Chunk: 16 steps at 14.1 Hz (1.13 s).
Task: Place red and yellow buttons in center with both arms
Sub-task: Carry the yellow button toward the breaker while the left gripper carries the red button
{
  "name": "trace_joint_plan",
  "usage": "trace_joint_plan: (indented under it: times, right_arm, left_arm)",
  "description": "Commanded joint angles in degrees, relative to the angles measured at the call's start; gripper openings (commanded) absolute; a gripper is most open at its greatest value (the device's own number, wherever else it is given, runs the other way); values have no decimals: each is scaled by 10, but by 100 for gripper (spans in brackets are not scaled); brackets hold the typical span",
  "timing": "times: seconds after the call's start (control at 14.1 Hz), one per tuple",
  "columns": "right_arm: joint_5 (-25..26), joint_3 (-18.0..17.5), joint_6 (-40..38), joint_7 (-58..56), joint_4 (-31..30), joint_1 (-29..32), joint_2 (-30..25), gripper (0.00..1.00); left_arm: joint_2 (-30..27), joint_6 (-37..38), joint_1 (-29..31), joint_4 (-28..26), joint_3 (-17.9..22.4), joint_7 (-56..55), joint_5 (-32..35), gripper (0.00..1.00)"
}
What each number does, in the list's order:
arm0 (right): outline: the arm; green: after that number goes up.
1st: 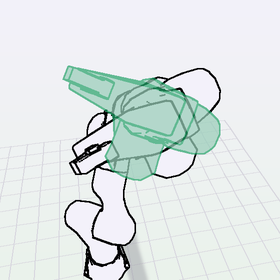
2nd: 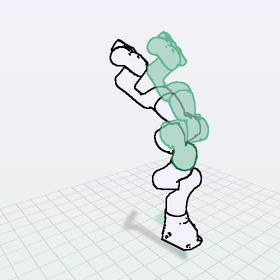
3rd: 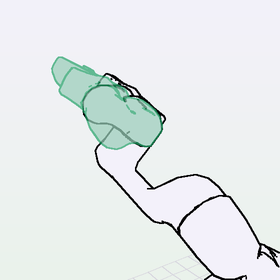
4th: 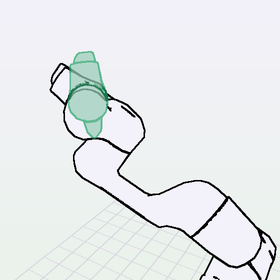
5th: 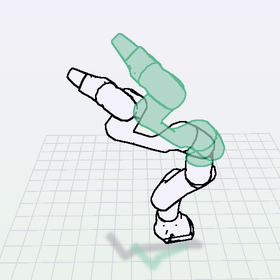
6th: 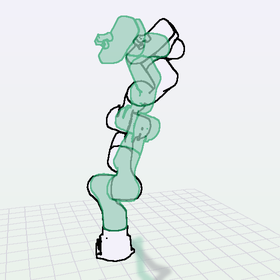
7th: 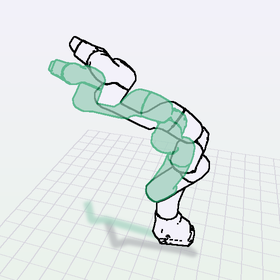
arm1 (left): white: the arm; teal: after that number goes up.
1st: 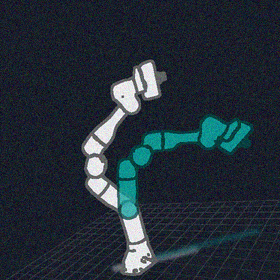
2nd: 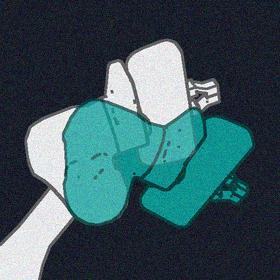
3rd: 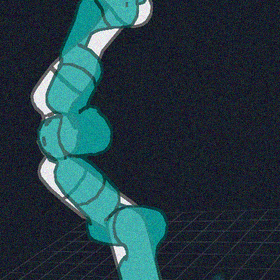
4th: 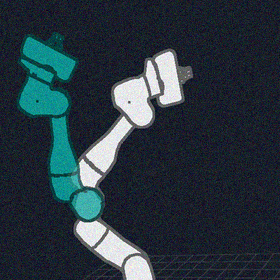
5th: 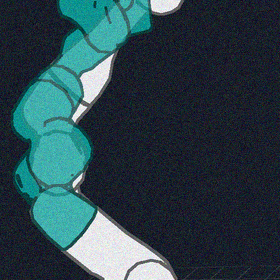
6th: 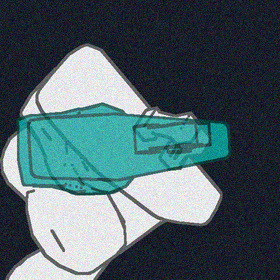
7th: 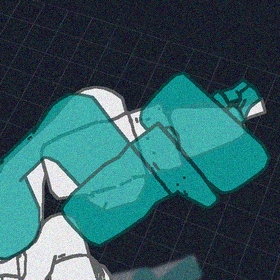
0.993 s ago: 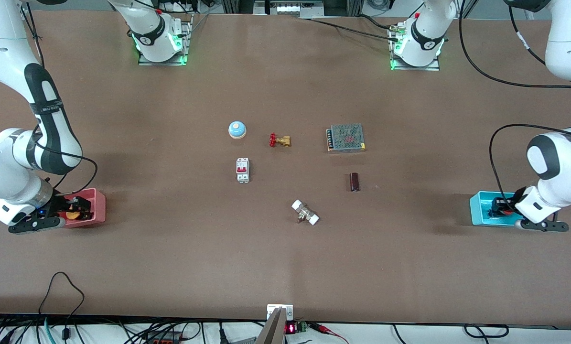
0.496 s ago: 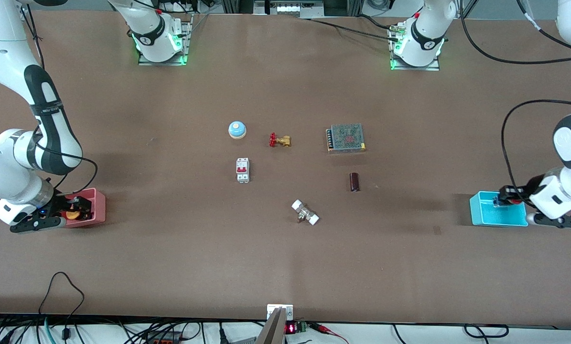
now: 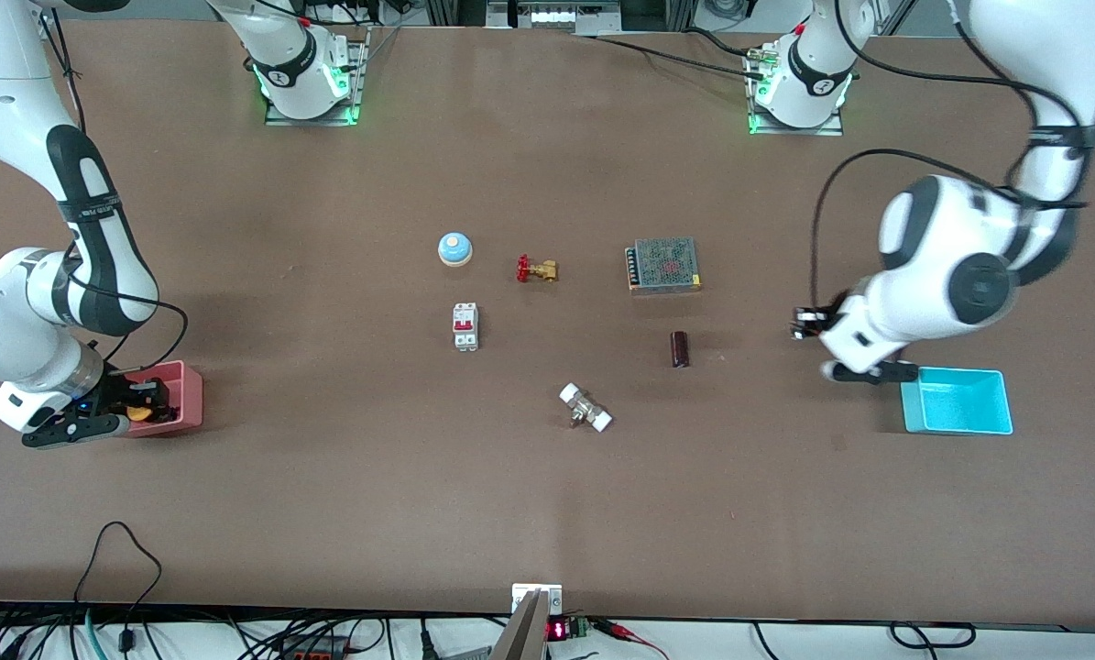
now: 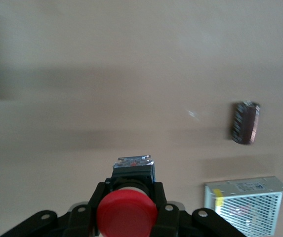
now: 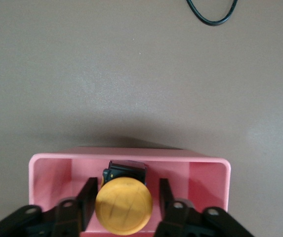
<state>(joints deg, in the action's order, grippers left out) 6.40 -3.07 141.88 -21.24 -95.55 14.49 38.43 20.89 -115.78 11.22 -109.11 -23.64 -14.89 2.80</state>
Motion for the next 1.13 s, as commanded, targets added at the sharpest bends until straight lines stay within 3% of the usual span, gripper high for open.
trace_joint_plan:
  times: [0.0, 0.14, 0.43, 0.5, 0.57, 0.64, 0.71, 0.92, 1.06]
  right_arm:
    - [3, -12, 9, -15, -5, 12, -2, 34]
    - [3, -12, 9, -20, -5, 12, -2, 27]
    - [1, -21, -5, -20, -6, 13, -14, 27]
    - [1, -32, -45, -19, -6, 19, -37, 27]
    - [0, -42, -99, -16, -6, 21, -65, 27]
    - [-4, -50, -150, -14, -6, 20, -96, 27]
    - [-9, -57, -198, -9, -6, 19, -126, 27]
    - [-37, -89, -306, 44, -12, 11, -189, 27]
    - [-43, -101, -308, 121, -45, -23, -219, 27]
  left_arm:
    - [-37, -90, 7, -107, -22, -44, 6, 26]
    - [-34, -131, -14, -144, -21, -61, 9, 26]
    - [-24, -224, -15, -197, -20, -76, 30, 28]
    - [-18, -242, -15, -207, -19, -77, 34, 30]
    - [-12, -264, -15, -212, -19, -77, 53, 46]
    - [-15, -269, -12, -214, -19, -77, 67, 78]
    - [-24, -268, -11, -213, -19, -76, 67, 100]
    - [-57, -238, -11, -201, -22, -74, 68, 100]
    - [-80, -169, -15, -167, -24, -69, 68, 100]
